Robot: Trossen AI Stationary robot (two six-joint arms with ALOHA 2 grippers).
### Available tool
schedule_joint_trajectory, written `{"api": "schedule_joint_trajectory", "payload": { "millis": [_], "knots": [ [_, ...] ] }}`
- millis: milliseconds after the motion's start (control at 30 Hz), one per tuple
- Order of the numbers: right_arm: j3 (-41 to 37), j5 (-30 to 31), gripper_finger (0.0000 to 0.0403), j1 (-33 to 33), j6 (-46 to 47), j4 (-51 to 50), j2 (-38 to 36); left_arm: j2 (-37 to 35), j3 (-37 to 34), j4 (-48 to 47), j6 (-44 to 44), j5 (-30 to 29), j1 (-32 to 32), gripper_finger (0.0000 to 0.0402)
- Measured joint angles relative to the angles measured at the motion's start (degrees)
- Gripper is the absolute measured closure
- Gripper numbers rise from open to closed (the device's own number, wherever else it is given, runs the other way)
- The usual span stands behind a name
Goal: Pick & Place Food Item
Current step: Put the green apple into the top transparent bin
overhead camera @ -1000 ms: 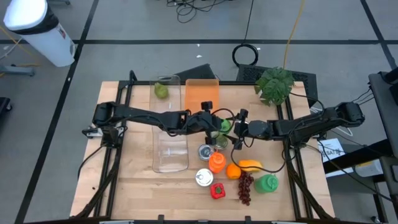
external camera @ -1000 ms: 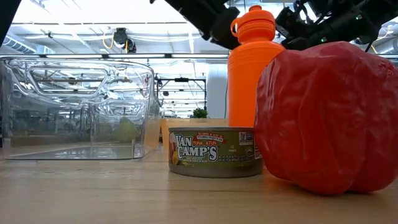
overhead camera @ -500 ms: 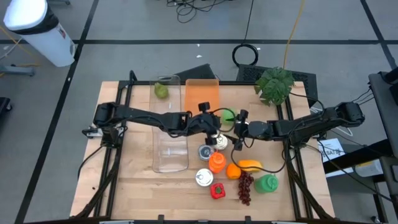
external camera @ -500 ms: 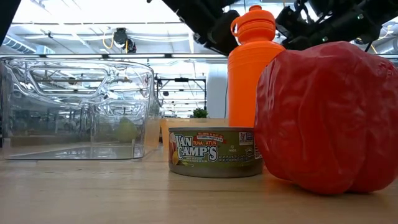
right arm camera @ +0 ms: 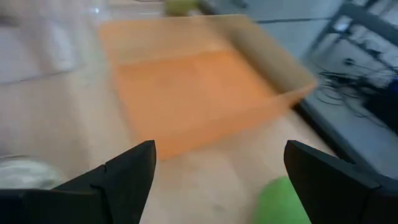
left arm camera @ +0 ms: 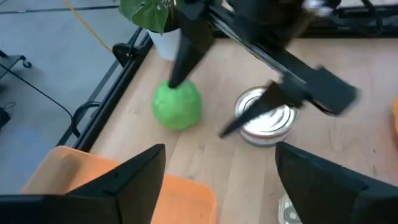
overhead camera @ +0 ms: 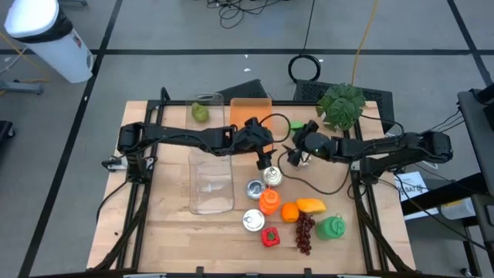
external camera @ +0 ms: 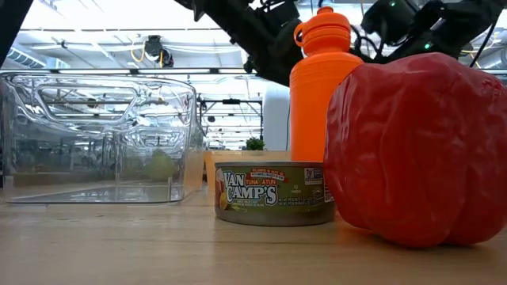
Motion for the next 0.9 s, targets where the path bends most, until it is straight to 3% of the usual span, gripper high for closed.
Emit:
{"api": "schedule_joint_trajectory", "payload": {
  "millis": [133,433,600,767,900],
  "knots": [
    [0.0,0.3,0.0055,-3.7,-2.2,-0.5,0.0,0.0,0.0,-0.6,2.2,0.0,0.0,0.0071],
    [0.0,-0.2,0.0051,-11.5,6.6,-5.3,2.3,0.0,0.0,-0.5,5.8,0.0,0.0,0.0066],
    [-0.1,-5.5,0.0050,-12.9,5.0,-3.1,7.2,0.0,0.0,-0.5,4.9,0.0,0.0,0.0066],
    [0.0,-1.2,0.0050,-13.6,2.9,-0.5,11.2,0.0,0.0,-0.5,4.7,0.0,0.0,0.0068],
    [0.0,-1.2,0.0050,-15.6,4.2,-0.1,12.4,0.0,0.0,-0.5,4.4,1.0,0.0,0.0065]
  ]
}}
